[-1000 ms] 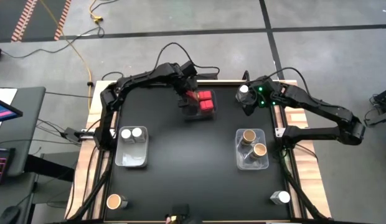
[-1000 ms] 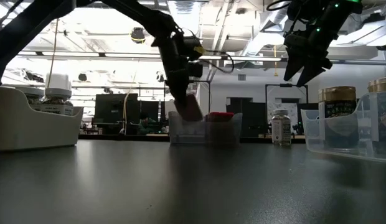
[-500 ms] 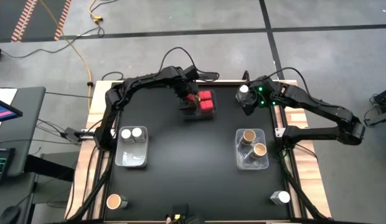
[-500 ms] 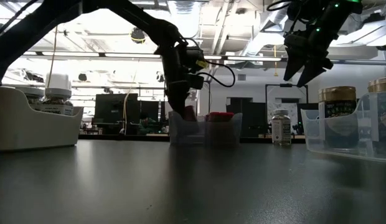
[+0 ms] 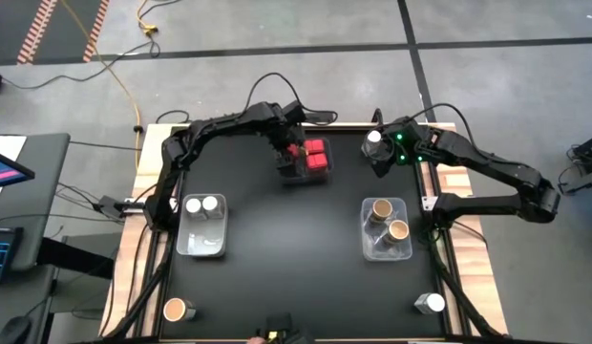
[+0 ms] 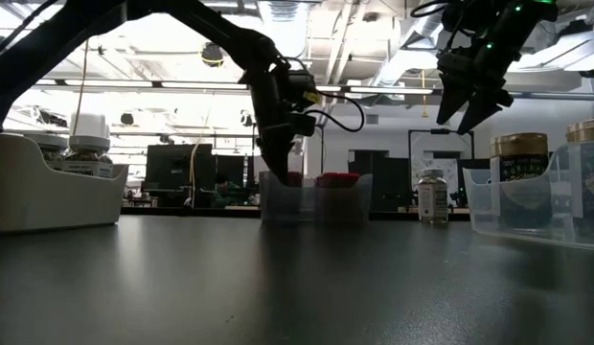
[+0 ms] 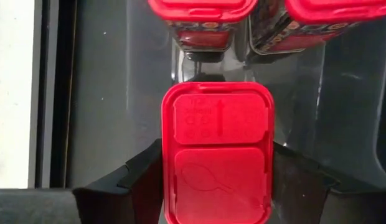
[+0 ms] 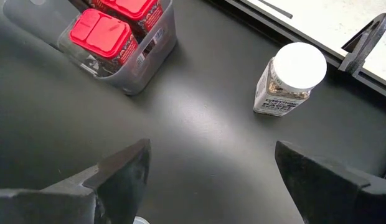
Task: Sort spices by type
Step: Put the red seasoning can into the black bin
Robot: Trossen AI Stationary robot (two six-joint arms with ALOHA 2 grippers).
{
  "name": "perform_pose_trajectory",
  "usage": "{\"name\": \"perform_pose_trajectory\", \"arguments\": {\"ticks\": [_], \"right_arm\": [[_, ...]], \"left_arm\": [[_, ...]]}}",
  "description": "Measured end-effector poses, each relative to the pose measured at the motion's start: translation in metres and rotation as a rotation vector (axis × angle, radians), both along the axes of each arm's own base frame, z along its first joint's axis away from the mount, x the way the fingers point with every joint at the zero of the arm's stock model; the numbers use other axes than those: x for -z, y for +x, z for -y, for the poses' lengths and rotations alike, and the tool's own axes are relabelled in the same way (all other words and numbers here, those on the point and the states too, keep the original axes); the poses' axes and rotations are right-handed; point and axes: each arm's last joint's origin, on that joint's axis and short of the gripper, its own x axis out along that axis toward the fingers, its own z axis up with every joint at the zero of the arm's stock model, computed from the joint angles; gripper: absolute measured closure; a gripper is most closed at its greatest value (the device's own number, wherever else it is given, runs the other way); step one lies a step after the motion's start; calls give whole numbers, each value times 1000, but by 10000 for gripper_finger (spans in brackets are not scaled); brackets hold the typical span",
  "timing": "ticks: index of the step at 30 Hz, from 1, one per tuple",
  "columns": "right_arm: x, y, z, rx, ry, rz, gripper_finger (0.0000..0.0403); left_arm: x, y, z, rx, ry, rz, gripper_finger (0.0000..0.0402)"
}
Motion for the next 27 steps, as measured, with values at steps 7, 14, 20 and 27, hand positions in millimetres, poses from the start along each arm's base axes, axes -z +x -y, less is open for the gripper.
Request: {"name": "perform_pose_trajectory", "arguments": {"ticks": [7, 14, 20, 27], "right_arm": [[0, 0, 0, 0, 0, 0, 31], [0, 0, 0, 0, 0, 0, 31], [0, 0, 0, 0, 0, 0, 31], [0, 0, 0, -3, -2, -1, 31]], "left_arm": [[-2, 6, -2, 4, 33, 55, 165], [-2, 6, -1, 5, 31, 51, 164], [-1, 3, 1, 5, 11, 18, 164], [-1, 3, 1, 8, 14, 20, 162]]}}
